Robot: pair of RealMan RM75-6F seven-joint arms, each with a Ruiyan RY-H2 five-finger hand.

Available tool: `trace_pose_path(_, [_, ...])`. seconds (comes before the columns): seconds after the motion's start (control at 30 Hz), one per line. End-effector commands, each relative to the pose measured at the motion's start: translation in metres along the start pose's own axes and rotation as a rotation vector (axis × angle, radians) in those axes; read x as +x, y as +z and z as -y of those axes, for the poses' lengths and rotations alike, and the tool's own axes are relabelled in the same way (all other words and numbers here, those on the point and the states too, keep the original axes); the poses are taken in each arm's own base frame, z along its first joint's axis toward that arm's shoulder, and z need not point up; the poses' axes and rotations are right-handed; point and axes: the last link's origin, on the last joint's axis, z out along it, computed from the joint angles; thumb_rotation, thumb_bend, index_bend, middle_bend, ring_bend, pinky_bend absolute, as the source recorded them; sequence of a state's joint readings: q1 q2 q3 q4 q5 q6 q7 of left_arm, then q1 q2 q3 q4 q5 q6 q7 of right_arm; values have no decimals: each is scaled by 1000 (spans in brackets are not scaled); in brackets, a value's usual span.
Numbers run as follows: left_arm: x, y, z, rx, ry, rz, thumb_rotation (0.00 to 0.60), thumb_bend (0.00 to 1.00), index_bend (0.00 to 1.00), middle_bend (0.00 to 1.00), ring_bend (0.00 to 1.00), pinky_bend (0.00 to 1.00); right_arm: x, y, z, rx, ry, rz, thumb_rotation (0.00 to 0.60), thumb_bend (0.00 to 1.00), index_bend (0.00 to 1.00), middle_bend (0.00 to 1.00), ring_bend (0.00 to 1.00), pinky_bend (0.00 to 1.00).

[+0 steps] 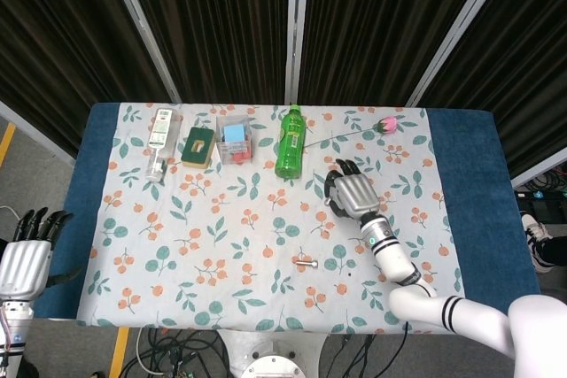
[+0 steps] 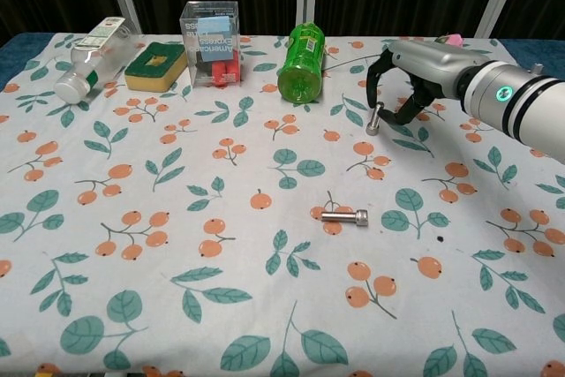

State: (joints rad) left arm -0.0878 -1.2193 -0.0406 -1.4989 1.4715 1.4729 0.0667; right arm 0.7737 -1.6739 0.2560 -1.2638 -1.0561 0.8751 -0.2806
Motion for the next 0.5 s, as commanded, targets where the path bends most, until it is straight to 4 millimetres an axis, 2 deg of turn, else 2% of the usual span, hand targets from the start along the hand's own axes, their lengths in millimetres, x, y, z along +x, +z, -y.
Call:
trace_pose_path(0.03, [0, 0, 0, 1, 0, 0, 600, 69, 163, 135, 37, 35, 0, 2, 1, 3, -5, 2, 600, 367, 584, 288, 36, 48])
trace_pose_path(0.17, [0, -1, 1, 4, -1, 1, 600, 69, 163, 135, 38, 35, 1, 4, 2, 4, -24, 4, 600, 366, 579, 284, 35, 48])
trace_pose_path(0.37, [0, 1, 0, -1, -1, 1, 600, 70, 163, 135, 37, 35, 0, 3, 1, 1, -31, 17, 600, 367, 471, 273, 34, 47])
trace_pose_path(0.5, [0, 1, 0, -4, 0, 1, 600, 69, 163, 135, 38, 35, 0, 2, 1, 3, -35, 20, 600, 367, 446, 273, 34, 43])
